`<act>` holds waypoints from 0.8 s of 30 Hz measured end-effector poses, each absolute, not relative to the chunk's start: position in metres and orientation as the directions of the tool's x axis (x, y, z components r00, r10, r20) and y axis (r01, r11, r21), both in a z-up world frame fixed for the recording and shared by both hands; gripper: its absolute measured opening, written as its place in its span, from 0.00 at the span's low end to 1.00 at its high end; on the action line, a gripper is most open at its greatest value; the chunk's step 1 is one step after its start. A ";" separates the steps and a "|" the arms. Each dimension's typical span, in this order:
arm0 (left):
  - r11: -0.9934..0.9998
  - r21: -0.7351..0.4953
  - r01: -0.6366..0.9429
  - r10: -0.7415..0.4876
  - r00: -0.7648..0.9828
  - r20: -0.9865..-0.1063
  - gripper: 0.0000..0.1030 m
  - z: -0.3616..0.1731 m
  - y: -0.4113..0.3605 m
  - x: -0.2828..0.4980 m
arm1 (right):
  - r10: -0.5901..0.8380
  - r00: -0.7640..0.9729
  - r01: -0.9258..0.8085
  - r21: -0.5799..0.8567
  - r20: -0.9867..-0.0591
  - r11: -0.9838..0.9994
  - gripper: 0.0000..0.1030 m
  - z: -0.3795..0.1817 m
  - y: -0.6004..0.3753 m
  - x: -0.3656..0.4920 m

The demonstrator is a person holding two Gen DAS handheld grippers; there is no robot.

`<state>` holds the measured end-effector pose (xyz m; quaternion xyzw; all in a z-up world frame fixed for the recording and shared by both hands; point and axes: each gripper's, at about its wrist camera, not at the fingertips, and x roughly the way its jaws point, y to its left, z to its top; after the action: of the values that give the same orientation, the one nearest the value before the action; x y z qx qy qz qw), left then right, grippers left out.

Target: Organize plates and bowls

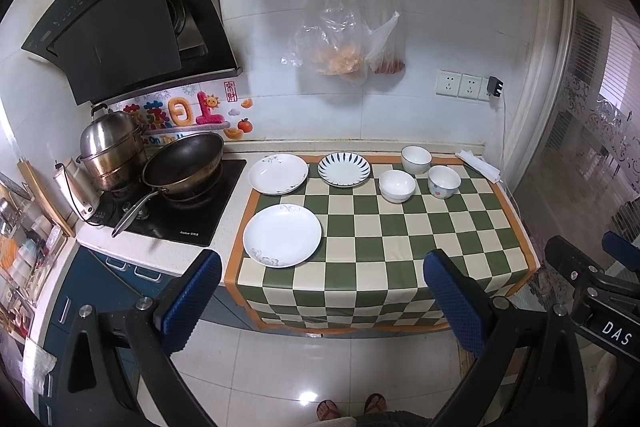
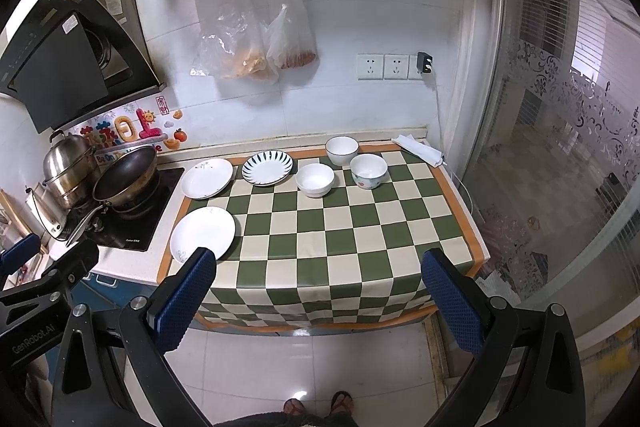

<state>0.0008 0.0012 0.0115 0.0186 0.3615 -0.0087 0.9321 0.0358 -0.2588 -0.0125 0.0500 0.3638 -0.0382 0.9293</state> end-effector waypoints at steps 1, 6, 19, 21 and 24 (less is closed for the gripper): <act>0.999 0.028 0.029 -0.003 0.738 -0.674 1.00 0.012 0.001 0.001 | -0.036 0.733 0.108 0.064 -0.679 0.992 1.00 -0.012 -0.259 0.036; 0.999 0.028 0.030 -0.003 0.738 -0.674 1.00 0.012 0.006 0.006 | -0.034 0.734 0.107 0.066 -0.678 0.992 1.00 -0.012 -0.257 0.038; 0.999 0.029 0.030 -0.003 0.741 -0.672 1.00 0.012 0.008 0.008 | -0.034 0.735 0.108 0.068 -0.678 0.992 1.00 -0.011 -0.257 0.038; 0.999 0.029 0.029 -0.002 0.740 -0.672 1.00 0.012 0.008 0.008 | -0.032 0.734 0.108 0.070 -0.679 0.992 1.00 -0.011 -0.258 0.040; 0.999 0.031 0.030 -0.002 0.742 -0.670 1.00 0.012 0.008 0.008 | -0.032 0.733 0.106 0.068 -0.680 0.992 1.00 -0.011 -0.258 0.040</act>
<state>0.0081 0.0082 0.0116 0.0197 0.3591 -0.0084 0.9330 0.0400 -0.2577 -0.0113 0.0514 0.3636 -0.0371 0.9294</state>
